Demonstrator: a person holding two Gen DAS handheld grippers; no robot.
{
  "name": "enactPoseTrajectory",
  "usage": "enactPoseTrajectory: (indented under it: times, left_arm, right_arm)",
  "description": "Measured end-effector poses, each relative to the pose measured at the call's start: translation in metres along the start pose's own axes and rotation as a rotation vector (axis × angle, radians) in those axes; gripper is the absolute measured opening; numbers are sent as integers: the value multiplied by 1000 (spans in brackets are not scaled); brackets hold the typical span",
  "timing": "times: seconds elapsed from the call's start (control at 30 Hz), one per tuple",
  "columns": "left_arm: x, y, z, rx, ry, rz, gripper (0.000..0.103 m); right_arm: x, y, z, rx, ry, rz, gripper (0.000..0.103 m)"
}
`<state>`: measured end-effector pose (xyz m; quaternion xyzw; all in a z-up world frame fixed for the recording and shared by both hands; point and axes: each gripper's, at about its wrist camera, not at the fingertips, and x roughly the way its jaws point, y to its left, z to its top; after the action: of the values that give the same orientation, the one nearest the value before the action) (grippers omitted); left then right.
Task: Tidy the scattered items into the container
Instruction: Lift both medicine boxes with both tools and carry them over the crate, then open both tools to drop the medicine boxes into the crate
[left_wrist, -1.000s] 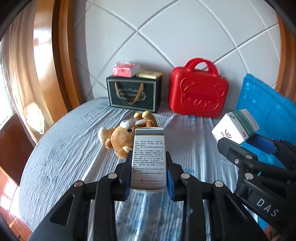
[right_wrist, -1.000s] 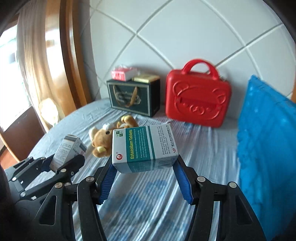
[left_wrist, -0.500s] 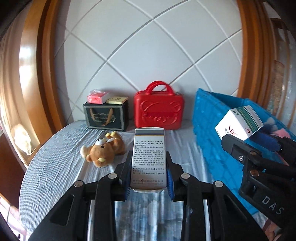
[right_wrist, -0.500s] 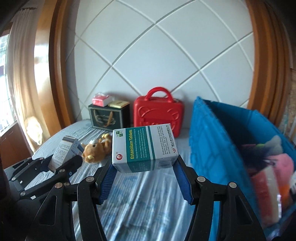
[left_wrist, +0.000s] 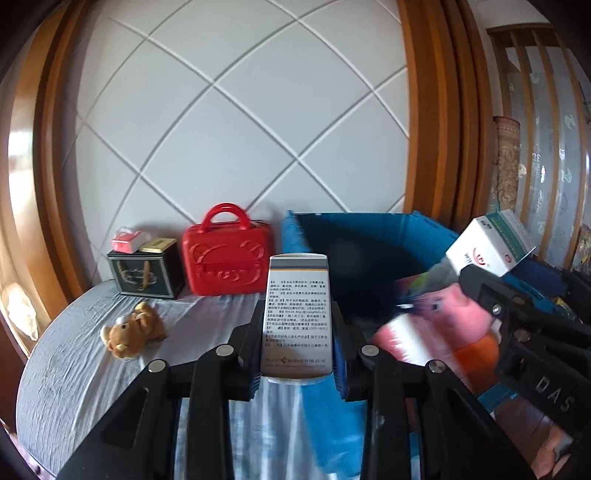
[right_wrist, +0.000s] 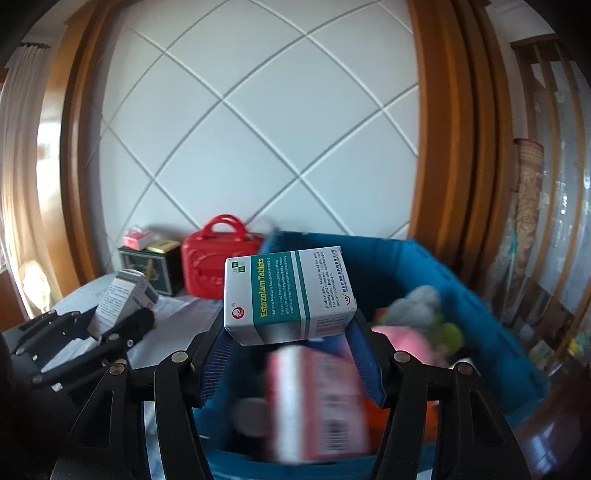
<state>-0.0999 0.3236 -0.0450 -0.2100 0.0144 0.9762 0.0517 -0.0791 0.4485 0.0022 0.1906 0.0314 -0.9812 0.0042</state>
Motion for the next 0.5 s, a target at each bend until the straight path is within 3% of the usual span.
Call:
enactPoseTrajectory:
  times: [0.2,0.4,0.5]
  left_arm:
    - [29,-67,-10,-7,90,22,30]
    - [41,-124,-6,48,99,-14,30]
    - [55,-154,-12,70,160,-61,30]
  right_arm:
    - [19,-105,-24,4,77,-63,61]
    - [34,-171,-48,39,136,-70,61]
    - [38,-187,-56,33,163,-41,61]
